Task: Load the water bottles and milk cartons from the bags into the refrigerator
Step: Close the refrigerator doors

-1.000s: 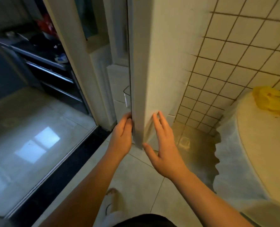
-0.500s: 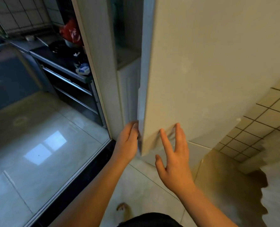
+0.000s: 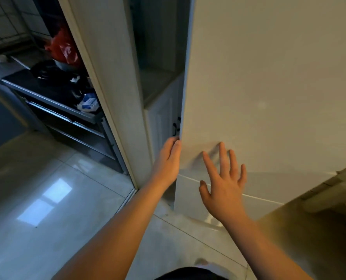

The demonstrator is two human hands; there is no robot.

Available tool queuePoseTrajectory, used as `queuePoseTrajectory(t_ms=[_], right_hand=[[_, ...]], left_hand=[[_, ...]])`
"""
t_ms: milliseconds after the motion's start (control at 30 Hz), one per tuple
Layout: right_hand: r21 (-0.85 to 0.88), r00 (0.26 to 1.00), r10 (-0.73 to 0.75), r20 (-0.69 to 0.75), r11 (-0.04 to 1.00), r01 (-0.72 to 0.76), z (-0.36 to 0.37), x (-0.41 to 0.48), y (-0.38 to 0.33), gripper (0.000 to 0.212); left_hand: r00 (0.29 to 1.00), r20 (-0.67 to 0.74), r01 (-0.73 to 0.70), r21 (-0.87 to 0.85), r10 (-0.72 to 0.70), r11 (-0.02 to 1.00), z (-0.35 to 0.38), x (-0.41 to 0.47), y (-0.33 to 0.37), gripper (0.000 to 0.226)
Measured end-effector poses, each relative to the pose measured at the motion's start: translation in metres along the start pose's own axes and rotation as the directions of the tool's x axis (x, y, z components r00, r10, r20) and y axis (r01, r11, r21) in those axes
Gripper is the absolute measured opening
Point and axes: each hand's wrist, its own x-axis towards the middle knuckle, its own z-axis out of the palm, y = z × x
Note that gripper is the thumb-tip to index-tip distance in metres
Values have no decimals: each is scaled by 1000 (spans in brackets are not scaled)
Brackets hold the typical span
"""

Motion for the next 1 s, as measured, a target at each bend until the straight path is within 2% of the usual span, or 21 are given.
queuePoseTrajectory(t_ms=[133,433,633,767,833,900,1000], right_hand=[[-89,1000,11,11,996,-10,17,36,8,79],[-122,1000,12,3,993,-12,52,97,28,89],[-147,999,-27,-37,989,21,65,104,33,95],[-148,999,-26,-20,989,23,63,105,33,94],[-128,1000,-23,5,991,23,58,103,33,93],[-104,998,-23,56,994,29,50,103,32,91],[-17,992,-19,122,1000,22,35,96,30,81]], left_hand=[[1000,13,-20,42,20,999,4,48,4,39],[1000,-2,-20,107,20,994,21,135,1,44],[998,-1,-60,110,60,992,21,145,-8,54],[998,-13,-56,102,58,993,23,146,-6,43],[999,-4,-44,145,45,989,21,142,-6,41],[998,54,-53,256,40,965,16,135,-11,45],[990,142,-70,522,-6,850,6,108,-12,59]])
